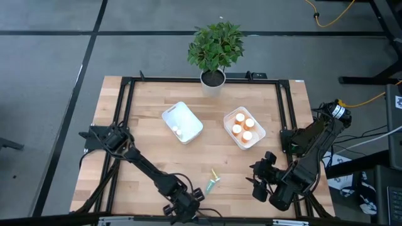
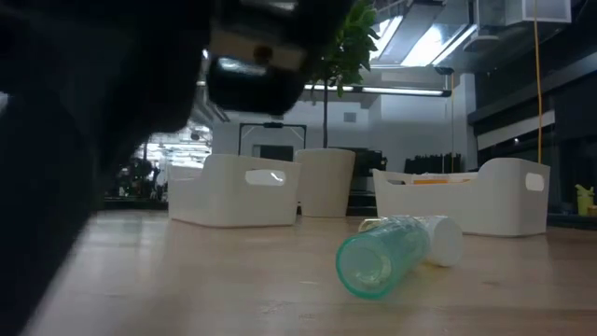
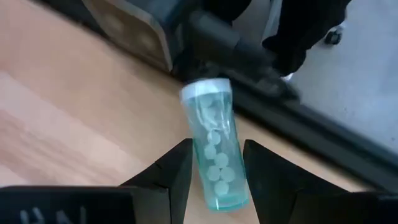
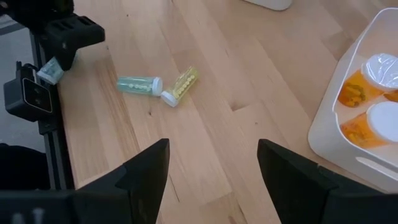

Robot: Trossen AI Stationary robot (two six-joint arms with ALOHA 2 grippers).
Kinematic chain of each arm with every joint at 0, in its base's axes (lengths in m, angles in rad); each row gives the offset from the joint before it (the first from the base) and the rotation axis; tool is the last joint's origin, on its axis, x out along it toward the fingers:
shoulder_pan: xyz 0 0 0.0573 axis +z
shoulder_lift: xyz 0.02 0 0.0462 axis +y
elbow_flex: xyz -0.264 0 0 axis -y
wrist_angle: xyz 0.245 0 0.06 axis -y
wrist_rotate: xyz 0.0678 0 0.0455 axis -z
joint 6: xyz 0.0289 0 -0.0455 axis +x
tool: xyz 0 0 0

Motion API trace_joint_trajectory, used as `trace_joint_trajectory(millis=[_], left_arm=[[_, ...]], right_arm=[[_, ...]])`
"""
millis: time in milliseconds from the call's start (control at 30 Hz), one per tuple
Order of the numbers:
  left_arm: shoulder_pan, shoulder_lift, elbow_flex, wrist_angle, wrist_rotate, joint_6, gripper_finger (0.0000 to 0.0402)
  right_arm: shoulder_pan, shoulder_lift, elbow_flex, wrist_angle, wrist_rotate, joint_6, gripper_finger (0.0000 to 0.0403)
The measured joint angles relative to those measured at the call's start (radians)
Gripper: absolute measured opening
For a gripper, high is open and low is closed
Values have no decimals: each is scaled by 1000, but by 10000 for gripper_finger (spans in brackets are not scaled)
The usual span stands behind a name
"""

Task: Pick and place medicine bottles into bin by pill shape (circle, oval)
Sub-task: Put the bottom blue pill bottle into the left white bin

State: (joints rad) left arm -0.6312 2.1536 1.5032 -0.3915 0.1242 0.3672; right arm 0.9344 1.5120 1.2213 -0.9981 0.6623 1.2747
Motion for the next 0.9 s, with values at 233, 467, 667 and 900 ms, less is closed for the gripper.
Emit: trace_joint_trajectory(millis=[233,467,667,900], left_arm=[[-3,17,1,15,-26,-121,105],[15,-1,0,38,-62,-254,70],[30,-74,0,-56,-166,-302,70],[44,-221,0,-229,-325,-318,70]], right_arm=[[0,0,0,0,0,0,245],[0,0,0,1,0,1,245],[0,0,0,6,-1,2,245],[0,0,0,9,-1,3,245]])
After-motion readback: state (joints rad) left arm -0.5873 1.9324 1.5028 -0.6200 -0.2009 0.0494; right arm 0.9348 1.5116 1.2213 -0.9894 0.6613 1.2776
